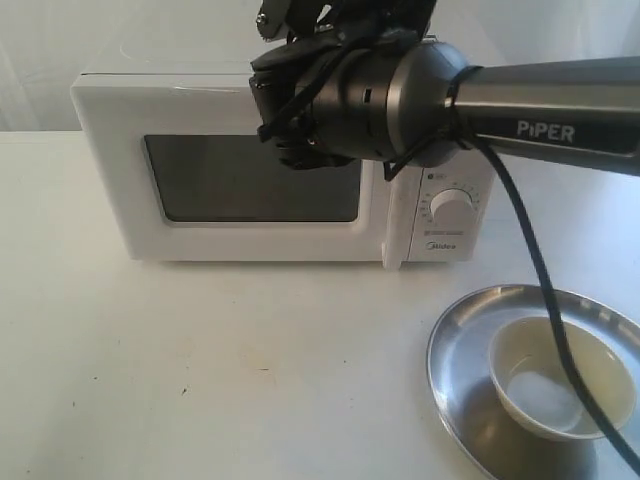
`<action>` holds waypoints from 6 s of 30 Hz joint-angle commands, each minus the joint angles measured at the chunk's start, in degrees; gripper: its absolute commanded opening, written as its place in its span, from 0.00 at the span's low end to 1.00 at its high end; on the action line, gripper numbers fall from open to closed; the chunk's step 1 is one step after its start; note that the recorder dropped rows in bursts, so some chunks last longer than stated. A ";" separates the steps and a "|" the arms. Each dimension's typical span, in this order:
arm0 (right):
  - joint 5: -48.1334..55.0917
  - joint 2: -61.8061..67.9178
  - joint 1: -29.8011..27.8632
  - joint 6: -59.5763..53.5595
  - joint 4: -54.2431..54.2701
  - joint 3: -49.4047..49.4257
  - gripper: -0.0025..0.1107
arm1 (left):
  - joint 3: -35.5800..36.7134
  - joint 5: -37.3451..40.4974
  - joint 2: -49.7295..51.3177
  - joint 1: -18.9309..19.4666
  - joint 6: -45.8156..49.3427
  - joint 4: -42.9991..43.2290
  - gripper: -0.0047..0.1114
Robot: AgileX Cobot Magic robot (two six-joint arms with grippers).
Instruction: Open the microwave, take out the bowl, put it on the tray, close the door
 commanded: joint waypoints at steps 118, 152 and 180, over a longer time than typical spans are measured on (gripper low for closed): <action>-69.51 -111.96 -40.16 -50.00 91.14 90.64 0.02 | -0.16 -0.21 -0.12 -0.23 0.00 -0.45 0.04; -69.91 -111.96 -40.16 -49.11 91.14 90.64 0.02 | -0.16 -0.21 -0.12 -0.23 0.00 -0.45 0.04; -69.91 -111.96 -40.16 -49.11 91.14 90.64 0.02 | -0.16 -0.21 -0.12 -0.23 0.00 -0.45 0.04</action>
